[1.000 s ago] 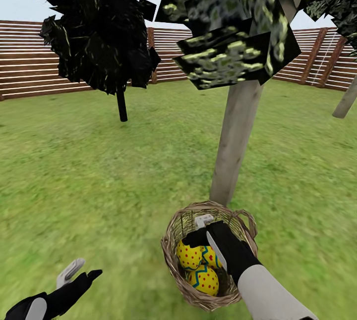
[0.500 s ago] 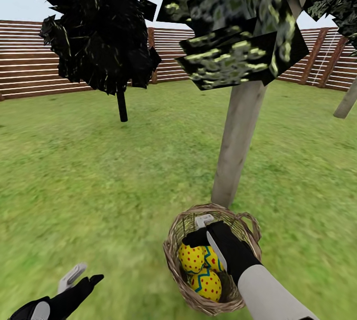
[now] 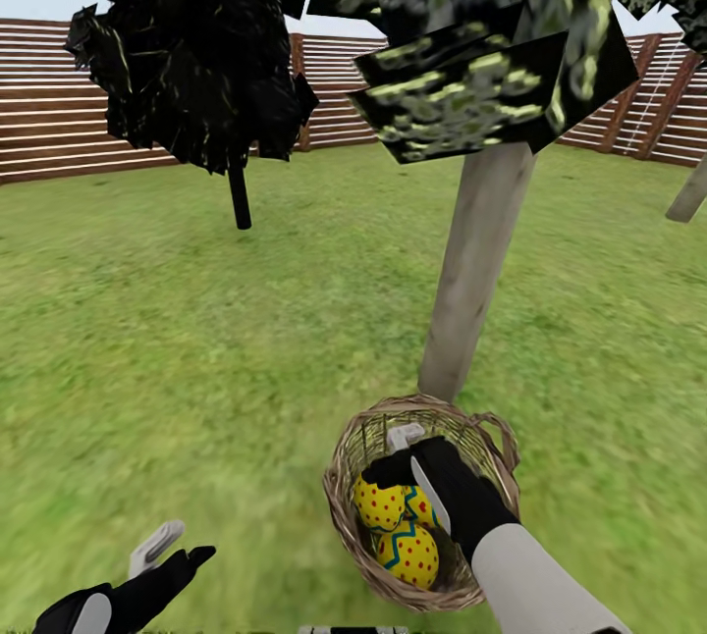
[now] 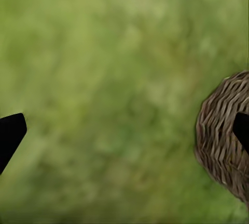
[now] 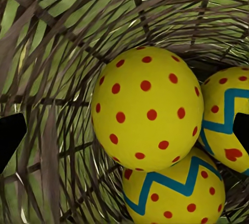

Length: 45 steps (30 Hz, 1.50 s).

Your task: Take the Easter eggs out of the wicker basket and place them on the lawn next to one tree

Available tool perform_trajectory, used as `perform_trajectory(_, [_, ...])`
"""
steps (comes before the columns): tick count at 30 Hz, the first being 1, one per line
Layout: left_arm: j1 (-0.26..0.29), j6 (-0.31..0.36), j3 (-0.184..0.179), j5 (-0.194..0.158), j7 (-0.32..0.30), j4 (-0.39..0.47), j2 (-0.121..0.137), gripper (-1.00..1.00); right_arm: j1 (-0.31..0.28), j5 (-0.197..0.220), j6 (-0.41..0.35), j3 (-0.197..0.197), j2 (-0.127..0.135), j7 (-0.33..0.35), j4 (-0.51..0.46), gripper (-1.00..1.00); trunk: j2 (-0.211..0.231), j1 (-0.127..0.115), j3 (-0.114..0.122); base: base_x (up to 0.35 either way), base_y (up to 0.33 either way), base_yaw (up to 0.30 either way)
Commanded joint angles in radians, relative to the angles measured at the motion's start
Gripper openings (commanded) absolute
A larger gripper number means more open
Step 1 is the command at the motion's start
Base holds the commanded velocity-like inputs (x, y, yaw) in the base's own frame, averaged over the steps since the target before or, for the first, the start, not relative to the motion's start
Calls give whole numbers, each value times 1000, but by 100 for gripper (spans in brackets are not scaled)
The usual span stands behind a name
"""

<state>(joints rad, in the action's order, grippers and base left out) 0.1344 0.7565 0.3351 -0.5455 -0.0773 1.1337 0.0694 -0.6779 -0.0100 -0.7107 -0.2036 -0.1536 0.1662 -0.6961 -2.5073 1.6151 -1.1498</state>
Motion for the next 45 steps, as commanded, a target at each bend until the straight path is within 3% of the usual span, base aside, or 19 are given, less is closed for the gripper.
perform_trajectory(1, [1, 6, 2, 3, -6, 1, 0, 100, -1, -1, -5, 0, 0, 3, -2, 100, -1, 0, -5, 0, 0, 0])
perform_trajectory(9, [1, 5, 1, 4, -3, 0, 1, 100, -5, -2, 0, 2, 0, 3, -3, 100, -3, 4, -36, 0, 0, 0])
perform_trajectory(15, [1, 4, 1, 4, 0, -1, 0, 100, -7, -1, 104, 3, 0, 1, -1, 100, -4, 6, -59, 0, 0, 0])
perform_trajectory(27, [2, 6, 2, 3, -6, 8, 2, 100, -31, -1, 131, 3, 0, -18, 0, 100, -7, 12, -105, 0, 0, 0])
perform_trajectory(33, [18, 16, 2, 2, -14, 41, 7, 100, -33, -1, 130, 3, 0, -19, 0, 100, -7, 12, -105, 0, 0, 0])
perform_trajectory(45, [20, 13, 4, 1, -8, 13, 7, 100, -34, -1, 129, 3, 0, -19, 0, 100, -7, 12, -105, 63, 47, 0])
